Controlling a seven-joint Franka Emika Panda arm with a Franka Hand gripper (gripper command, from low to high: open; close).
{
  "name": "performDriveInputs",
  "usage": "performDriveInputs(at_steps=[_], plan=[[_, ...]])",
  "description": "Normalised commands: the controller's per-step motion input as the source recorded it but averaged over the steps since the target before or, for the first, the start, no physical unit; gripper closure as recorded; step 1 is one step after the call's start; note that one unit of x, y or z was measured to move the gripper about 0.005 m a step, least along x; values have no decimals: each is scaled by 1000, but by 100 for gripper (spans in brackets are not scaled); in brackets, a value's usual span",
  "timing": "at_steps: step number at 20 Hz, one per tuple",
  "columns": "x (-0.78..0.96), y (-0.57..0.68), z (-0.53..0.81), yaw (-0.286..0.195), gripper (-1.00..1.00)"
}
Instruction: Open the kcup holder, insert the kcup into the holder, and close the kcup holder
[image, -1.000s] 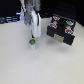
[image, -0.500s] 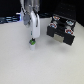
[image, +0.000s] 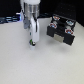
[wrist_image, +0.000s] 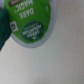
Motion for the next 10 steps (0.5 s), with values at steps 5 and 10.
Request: performDriveInputs(at_steps=[5, 10], plan=[[14, -100, 0, -55, -100], [31, -210, -40, -70, -100]])
